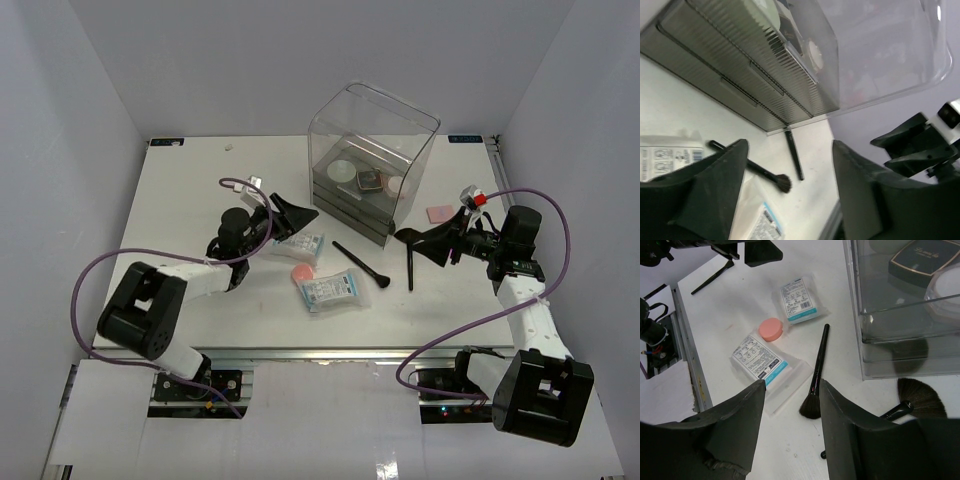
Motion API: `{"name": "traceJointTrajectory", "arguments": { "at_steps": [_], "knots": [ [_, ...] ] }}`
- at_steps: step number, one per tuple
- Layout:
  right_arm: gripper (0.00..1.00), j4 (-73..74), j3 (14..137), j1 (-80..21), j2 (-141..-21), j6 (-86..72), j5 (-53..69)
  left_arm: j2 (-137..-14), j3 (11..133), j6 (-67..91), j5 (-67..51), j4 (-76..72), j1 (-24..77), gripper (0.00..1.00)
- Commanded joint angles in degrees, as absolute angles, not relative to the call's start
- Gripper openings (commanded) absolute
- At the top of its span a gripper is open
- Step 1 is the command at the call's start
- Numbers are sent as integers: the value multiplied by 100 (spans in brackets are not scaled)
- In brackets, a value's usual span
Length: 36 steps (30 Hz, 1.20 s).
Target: Organize the makeup
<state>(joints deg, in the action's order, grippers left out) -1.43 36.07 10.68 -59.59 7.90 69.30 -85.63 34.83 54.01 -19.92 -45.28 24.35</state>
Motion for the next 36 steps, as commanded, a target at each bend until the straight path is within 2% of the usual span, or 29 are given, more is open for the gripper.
{"name": "traceJointTrajectory", "arguments": {
  "at_steps": [1, 8, 13, 19, 36],
  "knots": [
    [55, -167, 3671, 1046, -5899, 800, 6747, -9465, 3970, 6561, -2230, -5684, 2525, 69],
    [55, -163, 3626, 1050, -5893, 866, 6715, -10767, 5229, 6955, -2101, -5962, 2816, 62],
    [55, -166, 3621, 1054, -5933, 888, 6750, -11191, 5706, 7066, -2049, -5933, 2875, 60],
    [55, -164, 3621, 1049, -5927, 896, 6771, -11469, 6031, 7061, -2027, -5749, 2906, 57],
    [55, -161, 3601, 1052, -5843, 868, 6759, -11913, 6588, 7274, -1992, -5786, 2900, 36]
  ]
}}
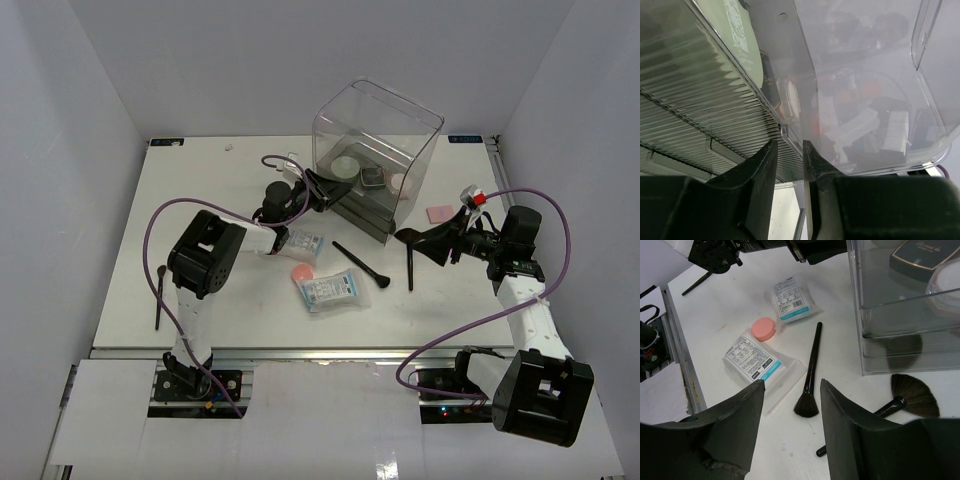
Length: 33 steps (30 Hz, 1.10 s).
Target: Organize the makeup
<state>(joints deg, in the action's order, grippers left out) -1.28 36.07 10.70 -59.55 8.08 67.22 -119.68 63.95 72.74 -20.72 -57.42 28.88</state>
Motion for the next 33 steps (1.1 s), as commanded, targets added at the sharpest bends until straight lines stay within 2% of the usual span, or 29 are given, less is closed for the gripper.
{"name": "traceJointTrajectory", "arguments": {
  "at_steps": [1, 10, 14, 21, 33],
  "knots": [
    [55, -165, 3596, 1047, -5825, 863, 6759, -11904, 6597, 7283, -2001, -5790, 2900, 34],
    [55, -167, 3577, 1048, -5774, 811, 6759, -11765, 6439, 7444, -2211, -6209, 2900, 11],
    [57, -191, 3593, 1047, -5774, 668, 6759, -11455, 6129, 7444, -2248, -6385, 2900, 5],
    [67, -281, 3764, 876, -5801, 295, 6451, -11000, 5780, 7489, -2410, -6576, 2874, 2],
    [73, -272, 4560, 129, -6017, -856, 5384, -10472, 5429, 7605, -2604, -6752, 2839, 1]
  ]
}}
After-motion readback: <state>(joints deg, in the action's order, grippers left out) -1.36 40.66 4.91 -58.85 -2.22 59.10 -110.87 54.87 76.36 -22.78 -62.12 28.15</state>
